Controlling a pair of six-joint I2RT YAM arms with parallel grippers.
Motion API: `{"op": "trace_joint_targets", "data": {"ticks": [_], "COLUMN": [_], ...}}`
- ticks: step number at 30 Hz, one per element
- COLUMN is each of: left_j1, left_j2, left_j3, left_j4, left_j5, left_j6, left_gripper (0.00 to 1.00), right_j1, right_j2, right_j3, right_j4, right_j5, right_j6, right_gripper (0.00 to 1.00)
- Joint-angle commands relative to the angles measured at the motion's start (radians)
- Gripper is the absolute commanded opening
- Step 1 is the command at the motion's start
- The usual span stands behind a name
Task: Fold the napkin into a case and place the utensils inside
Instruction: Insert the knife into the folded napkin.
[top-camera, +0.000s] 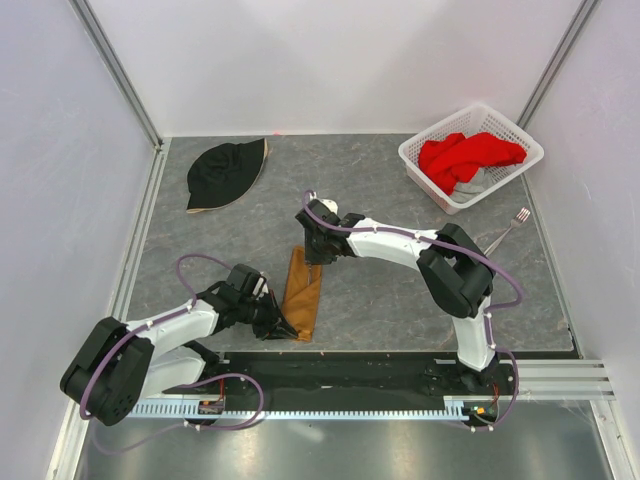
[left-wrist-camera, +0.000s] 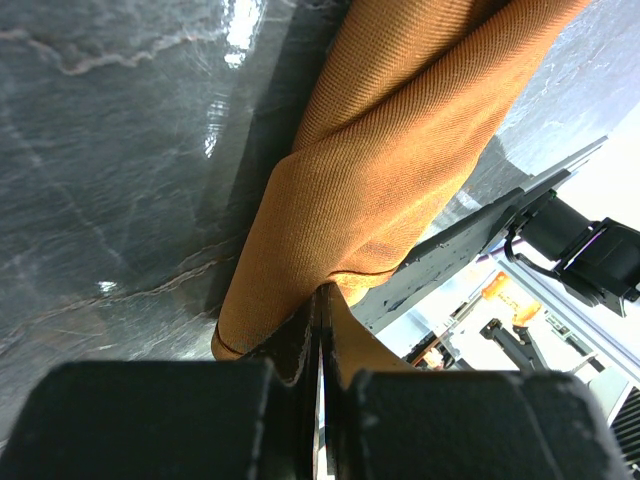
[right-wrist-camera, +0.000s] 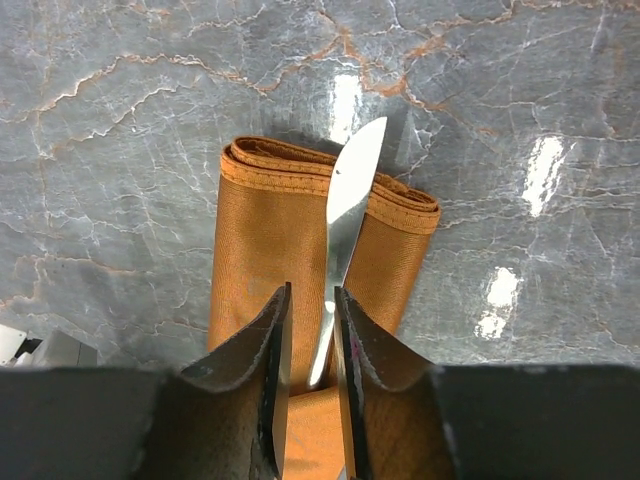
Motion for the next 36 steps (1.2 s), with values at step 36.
{"op": "trace_joint_targets", "data": {"ticks": [36], "left_j1": [0.002], "left_j2": [0.016], "left_j3": [-0.032], "left_j4": [-0.008], "left_j5": [-0.126], "left_j6": [-0.010], "left_gripper": [0.02], "right_j1": [0.052], "right_j2": [-0.104], "right_j3": [-0.083], "right_j4": [-0.003], "right_j5": [0.049], "right_j6": [0.109], "right_gripper": [0.01]}}
